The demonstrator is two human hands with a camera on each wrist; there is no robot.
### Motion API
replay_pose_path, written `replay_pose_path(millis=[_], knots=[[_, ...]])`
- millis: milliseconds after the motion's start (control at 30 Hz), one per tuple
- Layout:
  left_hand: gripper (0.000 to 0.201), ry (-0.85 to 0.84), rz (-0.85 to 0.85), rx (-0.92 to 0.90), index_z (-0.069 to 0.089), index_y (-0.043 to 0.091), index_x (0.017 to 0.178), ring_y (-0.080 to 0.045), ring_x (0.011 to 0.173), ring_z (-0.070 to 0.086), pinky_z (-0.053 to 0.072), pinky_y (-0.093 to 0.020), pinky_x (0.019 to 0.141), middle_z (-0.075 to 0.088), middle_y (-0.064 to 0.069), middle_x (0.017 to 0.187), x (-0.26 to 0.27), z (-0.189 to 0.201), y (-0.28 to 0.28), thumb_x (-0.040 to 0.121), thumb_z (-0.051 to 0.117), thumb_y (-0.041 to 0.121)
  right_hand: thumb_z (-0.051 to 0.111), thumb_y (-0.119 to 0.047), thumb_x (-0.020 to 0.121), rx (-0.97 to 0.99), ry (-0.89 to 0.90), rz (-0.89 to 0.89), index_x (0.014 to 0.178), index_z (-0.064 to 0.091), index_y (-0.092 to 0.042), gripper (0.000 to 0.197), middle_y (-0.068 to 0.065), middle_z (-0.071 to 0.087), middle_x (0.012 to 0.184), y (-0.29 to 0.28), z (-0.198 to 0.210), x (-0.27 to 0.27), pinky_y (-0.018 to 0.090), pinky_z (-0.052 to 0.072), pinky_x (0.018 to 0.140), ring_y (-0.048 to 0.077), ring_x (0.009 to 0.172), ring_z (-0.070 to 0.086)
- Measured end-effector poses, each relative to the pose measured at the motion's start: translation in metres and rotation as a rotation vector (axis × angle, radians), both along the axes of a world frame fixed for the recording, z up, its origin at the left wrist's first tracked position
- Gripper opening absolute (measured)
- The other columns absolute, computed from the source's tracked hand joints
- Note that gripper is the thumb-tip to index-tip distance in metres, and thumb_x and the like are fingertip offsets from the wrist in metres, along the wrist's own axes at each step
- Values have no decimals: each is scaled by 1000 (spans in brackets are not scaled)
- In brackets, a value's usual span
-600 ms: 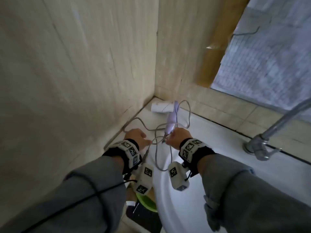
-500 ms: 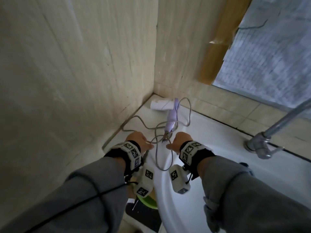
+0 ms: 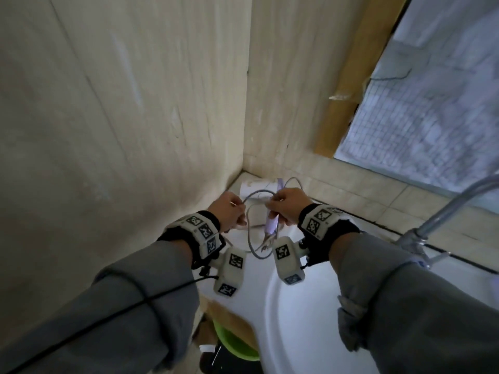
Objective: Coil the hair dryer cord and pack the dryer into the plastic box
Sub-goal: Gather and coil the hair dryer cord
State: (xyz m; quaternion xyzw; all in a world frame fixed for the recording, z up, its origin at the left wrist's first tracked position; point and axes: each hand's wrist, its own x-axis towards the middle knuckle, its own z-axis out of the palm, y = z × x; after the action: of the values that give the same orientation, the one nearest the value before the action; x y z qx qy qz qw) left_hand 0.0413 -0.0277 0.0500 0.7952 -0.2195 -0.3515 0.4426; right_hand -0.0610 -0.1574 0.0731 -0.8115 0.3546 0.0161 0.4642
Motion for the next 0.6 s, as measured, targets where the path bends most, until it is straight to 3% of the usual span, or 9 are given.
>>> replay_pose_path(millis=[67, 133, 200, 267, 367, 467, 500, 600], knots=[[21, 147, 89, -187, 47, 13, 76, -16, 58, 45, 48, -28, 63, 47, -6, 66, 4, 23, -7, 96, 41, 11, 61, -16, 87, 26, -134, -73, 69, 60, -10, 19, -7, 62, 43, -7, 21, 5, 14, 36, 33, 3, 28, 45], [26, 230, 139, -356, 52, 12, 77, -14, 53, 40, 44, -23, 53, 44, -3, 60, 7, 49, -13, 98, 36, 9, 63, -16, 85, 58, -219, -116, 74, 62, -9, 13, 0, 65, 59, -11, 39, 7, 16, 35, 34, 9, 36, 42], [30, 324, 208, -532, 54, 11, 78, -11, 44, 41, 37, -19, 45, 47, 1, 47, 13, 73, -18, 99, 33, 9, 65, -17, 84, 49, -212, -90, 74, 62, -11, 13, 2, 65, 63, -15, 47, 5, 16, 34, 35, 9, 37, 40], [30, 436, 280, -671, 52, 12, 76, -8, 39, 43, 37, -21, 47, 49, 6, 41, 19, 97, -23, 100, 33, 11, 66, -19, 84, 76, -160, -32, 72, 61, -13, 14, 1, 65, 64, -17, 49, 1, 17, 35, 38, 6, 35, 42], [31, 557, 349, -836, 50, 13, 73, -9, 43, 44, 40, -23, 53, 52, 4, 47, 21, 130, -27, 100, 34, 14, 65, -17, 84, 97, -141, 52, 71, 62, -16, 13, 0, 67, 67, -21, 52, -6, 20, 43, 50, 10, 51, 52], [30, 608, 385, -948, 47, 13, 74, -13, 54, 43, 43, -27, 61, 51, -1, 61, 16, 148, -28, 100, 34, 15, 65, -6, 84, 161, -237, 81, 75, 64, -10, 10, 8, 68, 75, -28, 64, -8, 23, 56, 69, 13, 63, 65], [28, 566, 380, -939, 47, 14, 75, -14, 57, 45, 45, -28, 65, 51, -2, 66, 13, 149, -29, 100, 35, 14, 63, -3, 84, 210, -285, 70, 76, 65, -8, 10, 11, 69, 76, -30, 71, -9, 22, 58, 71, 13, 63, 67], [22, 453, 361, -870, 47, 18, 79, -16, 68, 54, 47, -31, 74, 55, -3, 75, 6, 145, -33, 99, 38, 13, 57, 1, 88, 434, -461, -5, 79, 62, -2, 11, 9, 71, 68, -34, 93, -13, 18, 57, 57, 11, 56, 70]])
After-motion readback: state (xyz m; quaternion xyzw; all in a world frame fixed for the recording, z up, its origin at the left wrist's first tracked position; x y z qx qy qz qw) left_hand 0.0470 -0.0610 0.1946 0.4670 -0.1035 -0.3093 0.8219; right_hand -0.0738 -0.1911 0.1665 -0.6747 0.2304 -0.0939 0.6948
